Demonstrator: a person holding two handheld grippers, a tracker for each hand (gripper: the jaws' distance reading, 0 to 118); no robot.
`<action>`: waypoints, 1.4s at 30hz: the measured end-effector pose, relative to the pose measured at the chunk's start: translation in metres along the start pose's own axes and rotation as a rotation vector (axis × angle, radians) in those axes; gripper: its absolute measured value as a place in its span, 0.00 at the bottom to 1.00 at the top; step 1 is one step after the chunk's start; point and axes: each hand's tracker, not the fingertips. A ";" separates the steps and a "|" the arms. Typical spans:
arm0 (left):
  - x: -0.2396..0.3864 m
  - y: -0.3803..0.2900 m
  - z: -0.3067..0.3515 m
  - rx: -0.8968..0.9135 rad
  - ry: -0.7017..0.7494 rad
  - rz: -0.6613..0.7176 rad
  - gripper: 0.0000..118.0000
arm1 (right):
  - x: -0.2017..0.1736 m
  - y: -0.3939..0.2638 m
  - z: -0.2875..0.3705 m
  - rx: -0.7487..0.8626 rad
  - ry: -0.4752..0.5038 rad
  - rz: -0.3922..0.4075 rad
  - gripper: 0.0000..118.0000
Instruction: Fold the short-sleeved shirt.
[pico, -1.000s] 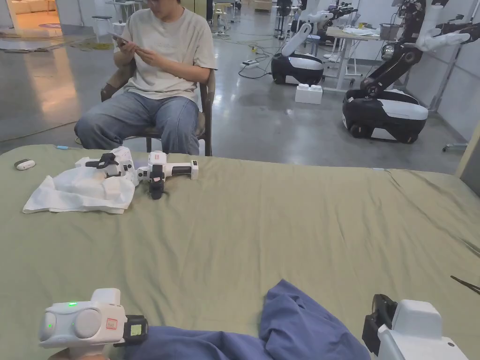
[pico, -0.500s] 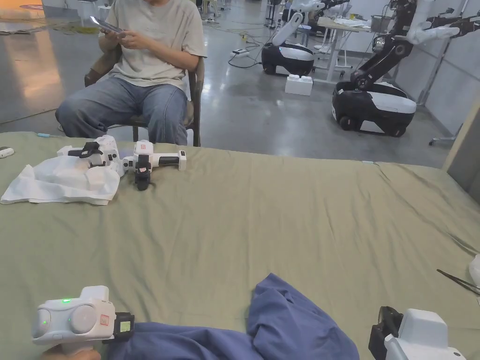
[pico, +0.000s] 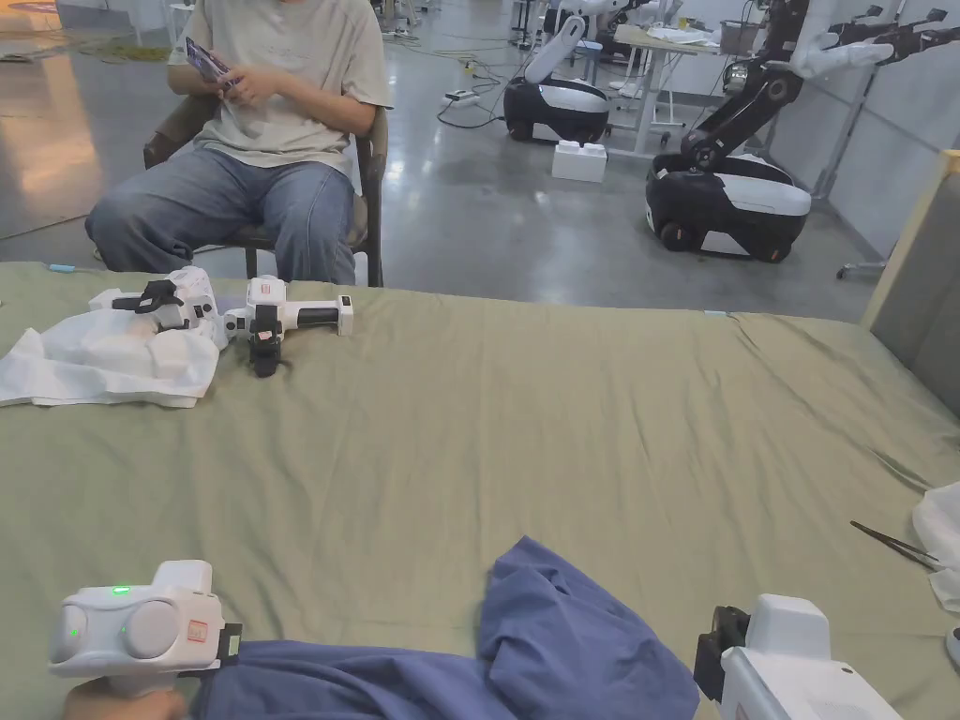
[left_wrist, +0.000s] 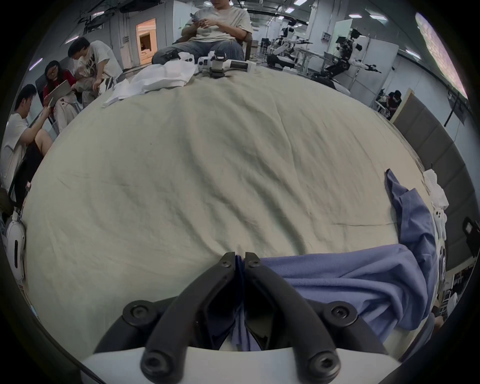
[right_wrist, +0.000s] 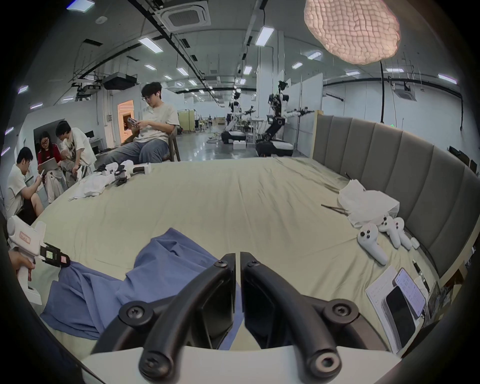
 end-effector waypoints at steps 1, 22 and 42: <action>-0.002 -0.001 0.005 0.012 -0.011 0.009 0.00 | 0.003 0.002 -0.007 -0.036 -0.007 -0.007 0.15; 0.004 -0.013 0.107 0.288 -0.176 0.025 0.00 | 0.006 -0.011 -0.083 -0.316 0.155 0.010 0.07; -0.006 0.091 0.277 0.655 -0.141 -0.048 0.00 | 0.052 0.188 0.059 0.144 0.063 0.010 0.07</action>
